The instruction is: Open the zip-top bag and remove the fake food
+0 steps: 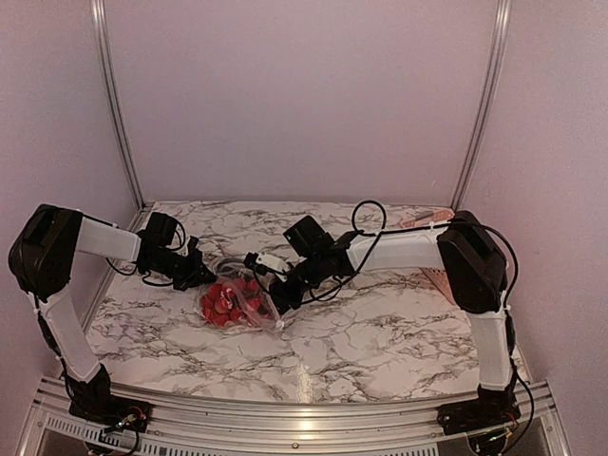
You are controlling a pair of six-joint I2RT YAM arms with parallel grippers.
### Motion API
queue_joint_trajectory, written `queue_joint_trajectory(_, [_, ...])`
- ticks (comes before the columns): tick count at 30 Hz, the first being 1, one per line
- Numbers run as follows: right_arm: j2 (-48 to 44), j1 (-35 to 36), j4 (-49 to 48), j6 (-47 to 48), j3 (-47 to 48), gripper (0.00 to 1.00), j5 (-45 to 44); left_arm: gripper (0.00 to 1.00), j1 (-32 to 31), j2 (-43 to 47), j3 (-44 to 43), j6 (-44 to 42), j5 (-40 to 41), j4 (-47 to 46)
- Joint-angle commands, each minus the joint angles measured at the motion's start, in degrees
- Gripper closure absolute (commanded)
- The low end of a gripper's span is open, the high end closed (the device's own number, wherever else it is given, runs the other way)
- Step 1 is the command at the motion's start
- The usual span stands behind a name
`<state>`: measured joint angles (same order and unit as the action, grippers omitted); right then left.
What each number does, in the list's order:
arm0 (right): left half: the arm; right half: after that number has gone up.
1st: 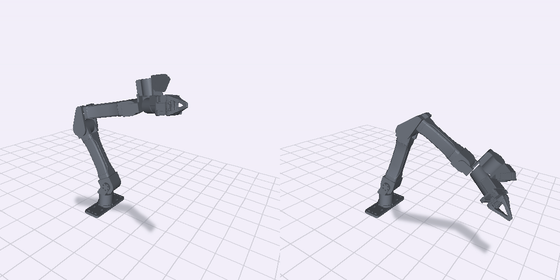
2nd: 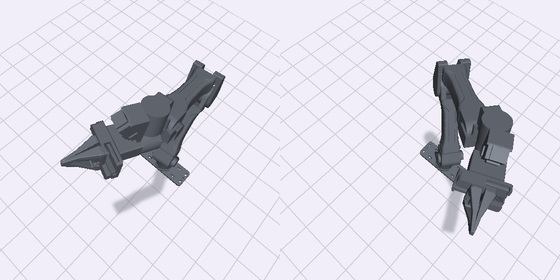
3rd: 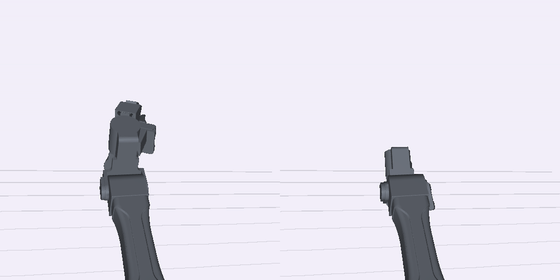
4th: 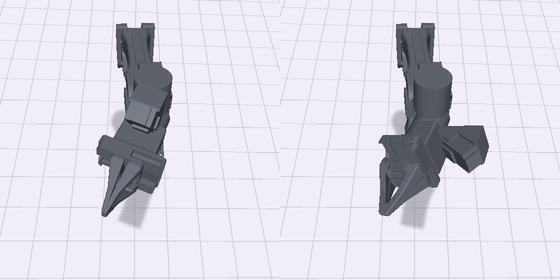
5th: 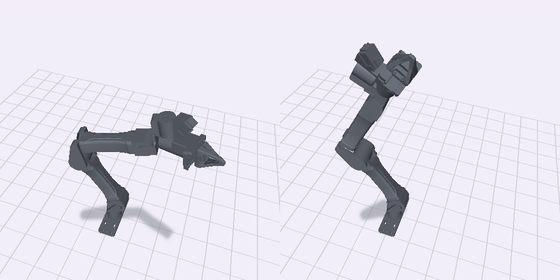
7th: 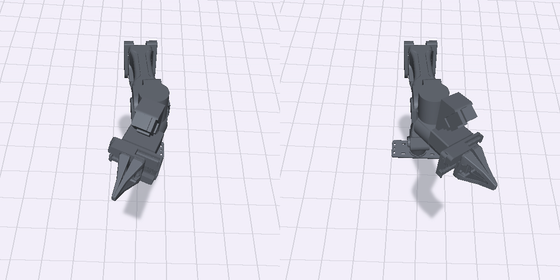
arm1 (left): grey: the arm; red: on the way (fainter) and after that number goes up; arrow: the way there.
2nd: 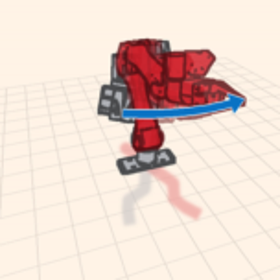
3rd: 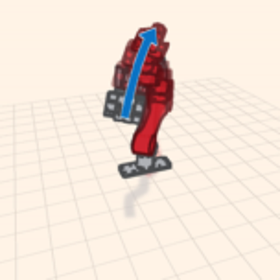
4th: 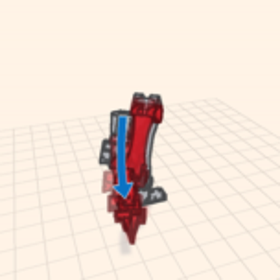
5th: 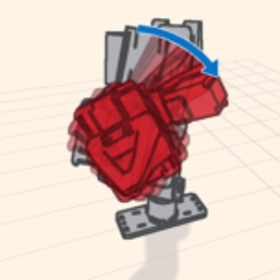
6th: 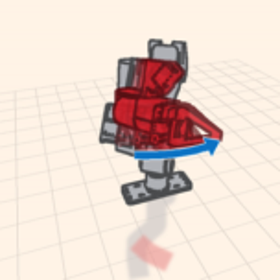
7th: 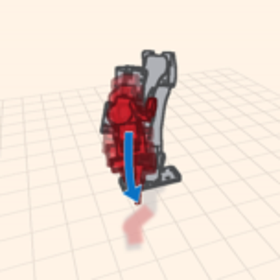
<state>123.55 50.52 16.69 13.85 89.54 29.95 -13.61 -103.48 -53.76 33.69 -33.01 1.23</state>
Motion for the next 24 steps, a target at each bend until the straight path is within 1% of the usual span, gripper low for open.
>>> queue_joint_trajectory(1, [3.3,1.1,1.5,0.8,3.4,0.35,-0.1,1.0,0.2,-0.9,0.6,0.1,0.2,0.0])
queue_joint_trajectory(5, [4.8,2.0,1.4,0.9,3.3,0.31,-1.2,1.0,0.2,-1.4,0.2,-0.1,-0.1,0.3])
queue_joint_trajectory(9, [7.0,2.6,1.6,0.5,3.5,0.31,-2.2,1.0,0.2,-2.0,-0.3,-0.2,-0.4,0.5])
queue_joint_trajectory(11, [7.2,2.6,1.9,-0.4,3.6,0.36,-2.1,1.0,0.2,-2.1,-0.7,-0.3,-0.5,0.6])
queue_joint_trajectory(14, [5.1,2.6,0.6,-0.9,2.2,0.41,-2.3,1.0,0.2,-1.9,-1.2,-0.8,-0.5,1.3])
queue_joint_trajectory(19, [0.6,2.0,-0.5,-1.3,0.3,0.54,-2.2,1.0,0.5,-1.7,-1.4,-1.6,-0.3,2.3])
queue_joint_trajectory(24, [-4.5,-0.5,-2.4,-3.3,-3.1,0.55,-1.0,1.0,0.9,-1.5,-0.8,-1.8,-0.3,2.0])
